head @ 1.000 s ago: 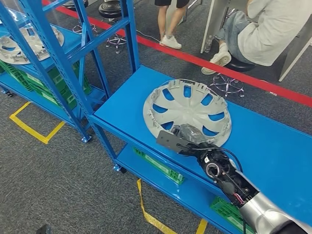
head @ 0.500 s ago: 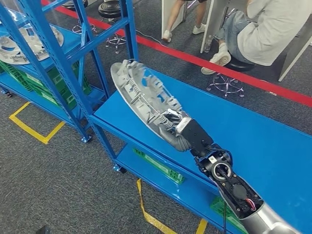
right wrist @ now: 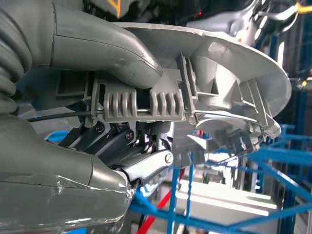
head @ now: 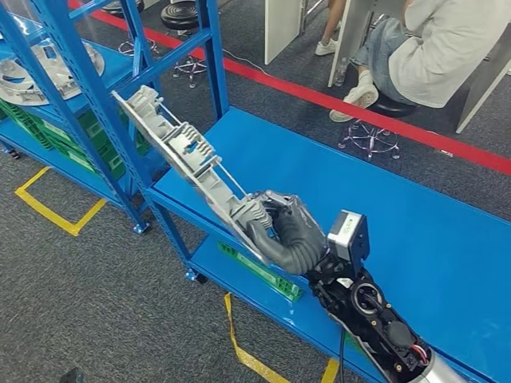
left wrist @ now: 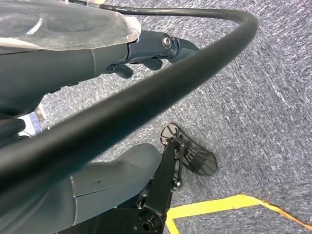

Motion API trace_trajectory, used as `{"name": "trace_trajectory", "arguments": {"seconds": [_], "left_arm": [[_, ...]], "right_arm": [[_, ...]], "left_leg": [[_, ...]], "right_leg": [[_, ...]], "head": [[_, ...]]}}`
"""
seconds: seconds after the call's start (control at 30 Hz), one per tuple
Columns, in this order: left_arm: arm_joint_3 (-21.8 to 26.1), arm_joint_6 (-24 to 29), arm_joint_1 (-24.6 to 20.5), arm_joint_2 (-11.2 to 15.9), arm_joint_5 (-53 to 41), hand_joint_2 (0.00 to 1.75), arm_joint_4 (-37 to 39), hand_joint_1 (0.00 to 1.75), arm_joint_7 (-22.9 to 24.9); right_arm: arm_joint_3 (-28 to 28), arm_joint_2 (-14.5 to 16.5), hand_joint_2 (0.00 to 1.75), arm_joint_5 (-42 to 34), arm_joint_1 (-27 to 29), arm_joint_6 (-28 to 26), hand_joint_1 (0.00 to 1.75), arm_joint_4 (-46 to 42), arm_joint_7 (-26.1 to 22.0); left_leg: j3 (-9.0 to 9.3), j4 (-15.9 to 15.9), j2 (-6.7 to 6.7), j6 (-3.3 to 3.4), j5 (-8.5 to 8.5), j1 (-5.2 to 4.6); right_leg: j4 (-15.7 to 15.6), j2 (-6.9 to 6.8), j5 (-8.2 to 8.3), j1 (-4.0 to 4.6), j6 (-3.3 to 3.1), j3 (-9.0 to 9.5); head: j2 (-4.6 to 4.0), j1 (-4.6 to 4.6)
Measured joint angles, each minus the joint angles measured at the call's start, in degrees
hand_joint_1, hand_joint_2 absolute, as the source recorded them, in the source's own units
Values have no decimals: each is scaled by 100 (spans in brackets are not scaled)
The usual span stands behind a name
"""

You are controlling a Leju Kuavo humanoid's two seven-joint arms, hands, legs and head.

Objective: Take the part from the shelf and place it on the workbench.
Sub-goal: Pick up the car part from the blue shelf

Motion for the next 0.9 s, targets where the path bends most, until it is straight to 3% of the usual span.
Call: {"name": "trace_trajectory", "arguments": {"seconds": [0.53,0.77,0.83,0.9], "left_arm": [[0,30,-16,6,34,175,1,0,-11],[0,45,-16,17,57,175,0,0,-11],[-1,53,-16,20,61,175,1,0,-11],[-2,73,-20,21,80,175,2,0,-11]], "right_arm": [[1005,511,175,-453,17,877,171,151,-434],[1264,710,175,-454,-85,978,171,345,-458],[1308,747,175,-455,-115,992,171,388,-474],[1359,758,175,-455,-148,1017,171,445,-501]], "left_leg": [[0,-4,-1,-7,-4,1],[18,-12,-13,60,-50,-16],[71,-65,-24,91,-46,27],[105,-79,-50,111,-54,44]], "right_leg": [[1,-2,-9,3,-6,2],[-13,-8,-48,-13,70,16],[278,-16,-231,-13,106,-100],[1078,-18,-616,-29,133,-473]], "head": [[0,-3],[0,-24],[0,-7],[0,41]]}}
